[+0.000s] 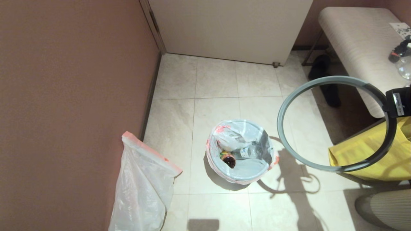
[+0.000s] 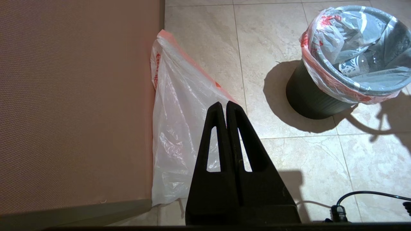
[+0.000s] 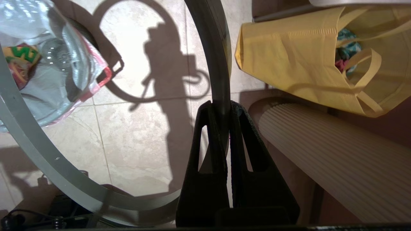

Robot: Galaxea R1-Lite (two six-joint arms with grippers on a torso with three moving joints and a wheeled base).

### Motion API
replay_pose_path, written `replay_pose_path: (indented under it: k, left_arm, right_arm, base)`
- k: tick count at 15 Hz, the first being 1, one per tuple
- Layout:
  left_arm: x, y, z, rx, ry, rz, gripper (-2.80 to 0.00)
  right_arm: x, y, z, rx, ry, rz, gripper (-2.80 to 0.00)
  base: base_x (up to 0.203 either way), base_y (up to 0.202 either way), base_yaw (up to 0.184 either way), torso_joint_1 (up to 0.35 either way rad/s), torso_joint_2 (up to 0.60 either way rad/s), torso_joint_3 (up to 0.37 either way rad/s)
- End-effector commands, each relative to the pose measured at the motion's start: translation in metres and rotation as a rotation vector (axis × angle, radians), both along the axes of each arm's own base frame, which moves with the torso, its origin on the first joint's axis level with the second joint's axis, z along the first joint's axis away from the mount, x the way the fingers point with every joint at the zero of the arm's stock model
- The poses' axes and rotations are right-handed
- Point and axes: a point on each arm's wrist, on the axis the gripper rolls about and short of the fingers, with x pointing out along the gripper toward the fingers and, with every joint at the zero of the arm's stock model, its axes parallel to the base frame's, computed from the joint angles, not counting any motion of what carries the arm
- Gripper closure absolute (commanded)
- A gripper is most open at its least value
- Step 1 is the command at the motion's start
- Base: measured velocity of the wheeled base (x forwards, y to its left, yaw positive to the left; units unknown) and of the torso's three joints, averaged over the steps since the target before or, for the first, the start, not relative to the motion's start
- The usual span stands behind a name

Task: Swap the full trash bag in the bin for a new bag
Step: Place the trash can ring on the floor

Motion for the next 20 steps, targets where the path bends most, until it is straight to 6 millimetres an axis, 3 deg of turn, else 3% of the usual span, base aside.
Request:
replay_pose_path:
  k: [1,3,6,11,15,18,19,20]
  left_arm:
    - [0.0,0.0,0.0,0.0,0.0,0.0,0.0]
    - [0.0,0.0,0.0,0.0,0.0,0.0,0.0]
    - [0.0,0.0,0.0,0.0,0.0,0.0,0.0]
    - [0.0,0.0,0.0,0.0,0.0,0.0,0.0]
    - [0.0,0.0,0.0,0.0,0.0,0.0,0.0]
    - [0.0,0.0,0.0,0.001,0.0,0.0,0.0]
    - [0.0,0.0,0.0,0.0,0.0,0.0,0.0]
    - [0.0,0.0,0.0,0.002,0.0,0.0,0.0]
  right_arm:
    - [0.016,-0.01,-0.011,-0.001,0.038,-0.042,0.0]
    - [0.052,-0.023,-0.032,-0.009,0.061,-0.071,0.0]
    - [0.109,-0.044,-0.079,-0.007,0.106,-0.081,0.0]
    - [0.193,-0.077,-0.198,-0.019,0.186,-0.107,0.0]
    - [0.229,-0.099,-0.311,-0.06,0.242,-0.077,0.0]
    - [0.238,-0.104,-0.375,-0.007,0.222,0.023,0.0]
    - [0.239,-0.104,-0.387,0.014,0.214,0.052,-2.8]
    - [0.241,-0.105,-0.395,0.019,0.213,0.059,-2.8]
  base:
    - [0.0,0.0,0.0,0.0,0.0,0.0]
    - [0.0,0.0,0.0,0.0,0.0,0.0]
    - [0.0,0.0,0.0,0.0,0.0,0.0]
    - [0.0,0.0,0.0,0.0,0.0,0.0]
    - [0.0,0.0,0.0,0.0,0.0,0.0]
    - [0.0,0.0,0.0,0.0,0.0,0.0]
    - [0.0,0.0,0.0,0.0,0.0,0.0]
    - [0.0,0.0,0.0,0.0,0.0,0.0]
